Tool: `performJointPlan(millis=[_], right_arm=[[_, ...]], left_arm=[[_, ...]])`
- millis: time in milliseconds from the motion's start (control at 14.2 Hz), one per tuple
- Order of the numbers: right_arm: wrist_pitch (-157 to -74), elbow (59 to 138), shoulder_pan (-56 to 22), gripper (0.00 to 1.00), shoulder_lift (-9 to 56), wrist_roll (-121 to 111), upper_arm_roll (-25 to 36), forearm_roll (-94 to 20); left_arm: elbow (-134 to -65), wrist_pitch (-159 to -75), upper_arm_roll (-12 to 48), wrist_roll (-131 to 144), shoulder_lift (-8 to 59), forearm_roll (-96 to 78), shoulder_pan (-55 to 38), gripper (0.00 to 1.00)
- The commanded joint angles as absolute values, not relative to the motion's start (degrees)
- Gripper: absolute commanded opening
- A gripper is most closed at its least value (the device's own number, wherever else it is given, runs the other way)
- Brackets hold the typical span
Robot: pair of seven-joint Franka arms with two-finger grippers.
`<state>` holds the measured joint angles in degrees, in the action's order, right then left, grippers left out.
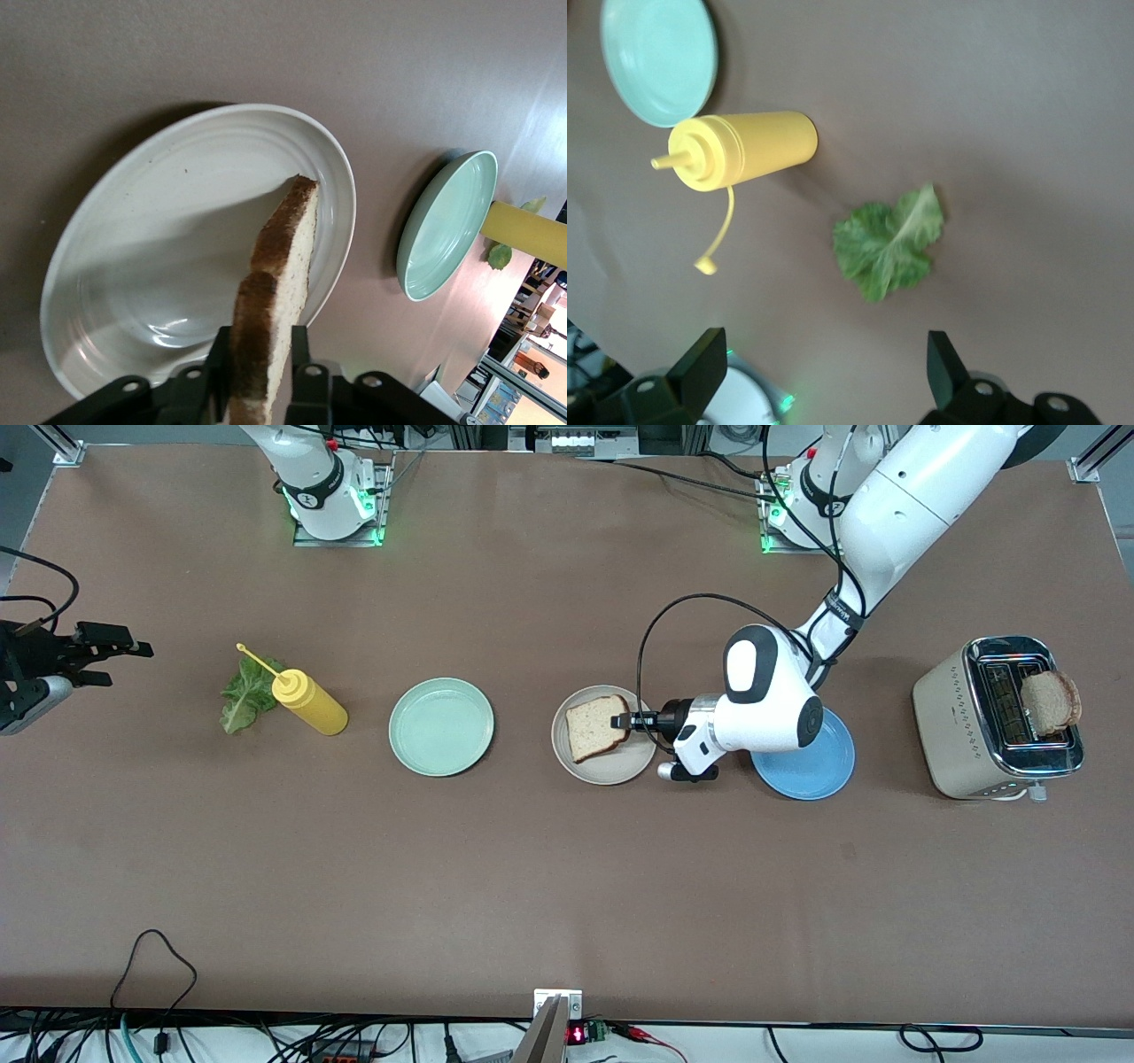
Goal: Make sandwich in beige plate with both arms
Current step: 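Release the bread with the left gripper while the right gripper reaches the bottle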
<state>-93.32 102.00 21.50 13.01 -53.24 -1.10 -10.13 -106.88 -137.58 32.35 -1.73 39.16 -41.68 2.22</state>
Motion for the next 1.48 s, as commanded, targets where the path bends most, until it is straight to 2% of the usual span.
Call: performJointPlan(millis=[0,211,633,915,1126,1407], right_arm=[[-101.5,111.2,24.9,1.0,10.5,-71.1,-2.3,-14.8],[-104.6,116.2,25.8,1.0,11.5,-89.4,-2.3,-21.2],[-106.4,121.6,27.1,1.0,14.8,-116.4,-2.3,-36.2],[-104.9,123.2,29.3,1.0,16.1,-130.5,-2.3,-40.7],[-102.7,123.2,30.8,1.0,17.9,-136.0,-2.3,-42.7],[-101.8,123.8,30.8,1.0,21.0,-141.9,-2.3,-45.3]], left_arm=[[-105.9,-137.7,32.4,-3.6,39.4,-42.2,3.3,1.0],[-105.3,-136.9,32.5,-4.1,38.7,-42.0,4.7,1.0],[-104.3,-127.8,32.1,-4.2,33.9,-41.0,9.0,1.0],[-104.4,-126.1,31.9,-4.0,32.3,-27.9,15.3,1.0],[-103.1,-120.2,32.3,-4.3,31.0,-16.6,20.8,1.0],[-95.2,-110.5,32.0,-4.0,30.3,-4.5,22.1,1.0]])
